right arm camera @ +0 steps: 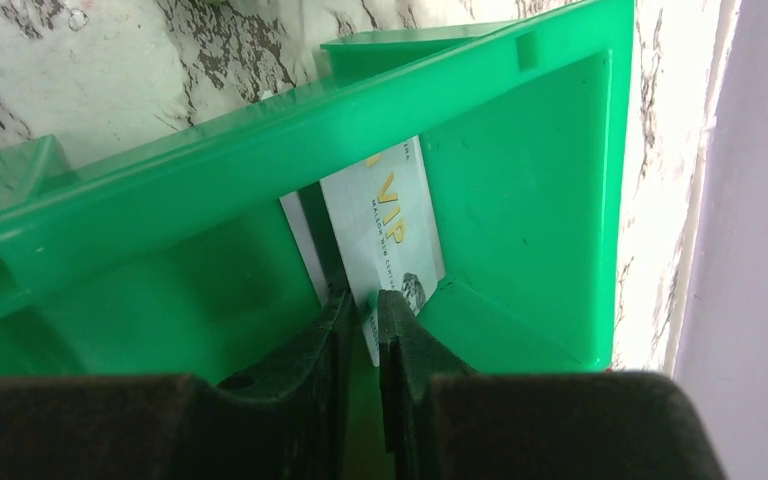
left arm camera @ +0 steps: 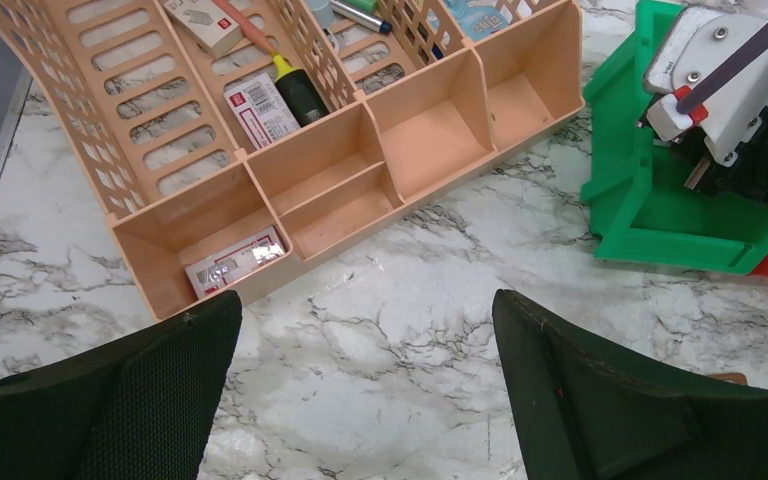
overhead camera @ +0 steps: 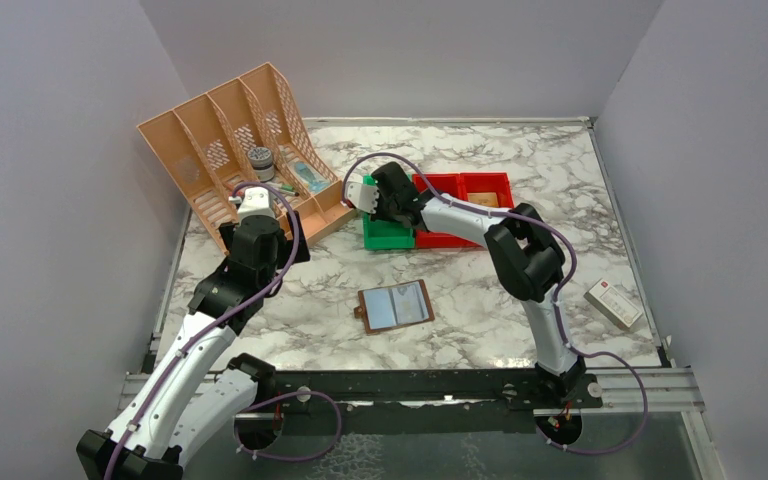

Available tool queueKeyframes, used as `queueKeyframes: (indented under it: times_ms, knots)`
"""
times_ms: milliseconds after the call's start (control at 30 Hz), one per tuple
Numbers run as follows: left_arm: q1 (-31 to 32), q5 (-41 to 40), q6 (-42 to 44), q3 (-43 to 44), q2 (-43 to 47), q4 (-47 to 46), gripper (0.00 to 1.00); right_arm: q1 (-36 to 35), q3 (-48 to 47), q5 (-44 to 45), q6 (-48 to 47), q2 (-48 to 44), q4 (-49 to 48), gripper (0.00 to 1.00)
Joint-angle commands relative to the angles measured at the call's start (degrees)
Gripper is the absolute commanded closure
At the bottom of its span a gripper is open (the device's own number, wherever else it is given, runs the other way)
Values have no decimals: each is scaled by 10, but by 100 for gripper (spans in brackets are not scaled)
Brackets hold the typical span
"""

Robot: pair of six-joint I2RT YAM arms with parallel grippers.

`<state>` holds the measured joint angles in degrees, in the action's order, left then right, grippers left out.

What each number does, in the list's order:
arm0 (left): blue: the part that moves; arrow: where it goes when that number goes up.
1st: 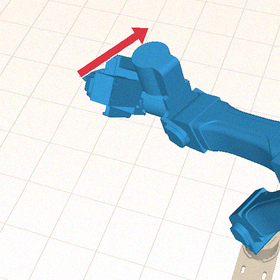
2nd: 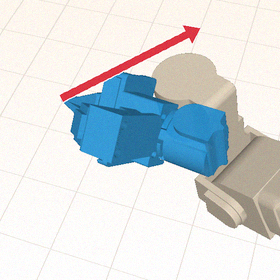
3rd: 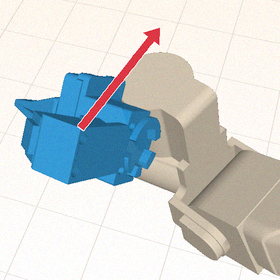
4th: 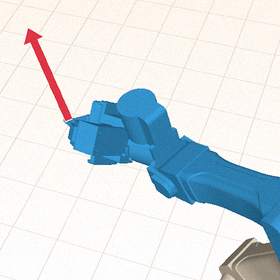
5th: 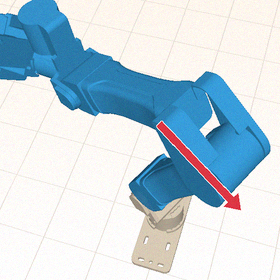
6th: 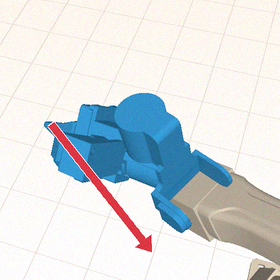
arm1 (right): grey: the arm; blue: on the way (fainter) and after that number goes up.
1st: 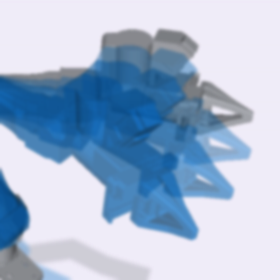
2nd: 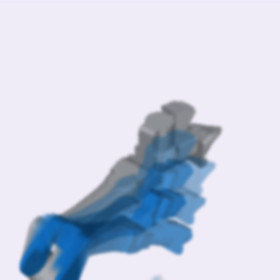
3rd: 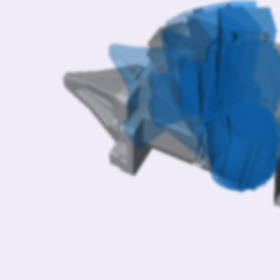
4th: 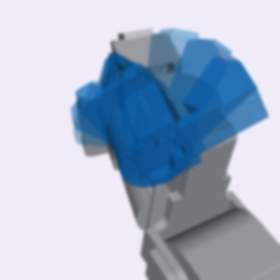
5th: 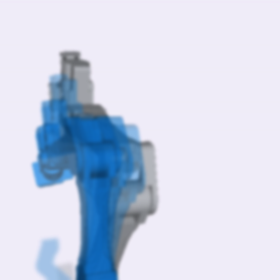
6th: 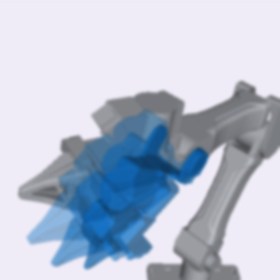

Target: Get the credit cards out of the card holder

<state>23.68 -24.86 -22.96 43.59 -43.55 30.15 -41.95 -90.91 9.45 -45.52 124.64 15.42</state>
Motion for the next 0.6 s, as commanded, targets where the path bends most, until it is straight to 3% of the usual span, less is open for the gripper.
queueKeyframes:
  times_ms: [0,400,567]
  knots:
    - [-2,-7,7,-4,4,2,1,-3,-26,6,23,20,9,83]
    - [-3,-1,9,-4,3,1,1,-1,-28,0,68,1,-13,83]
    - [-3,10,10,-4,1,1,1,-1,-17,-23,167,-60,-48,83]
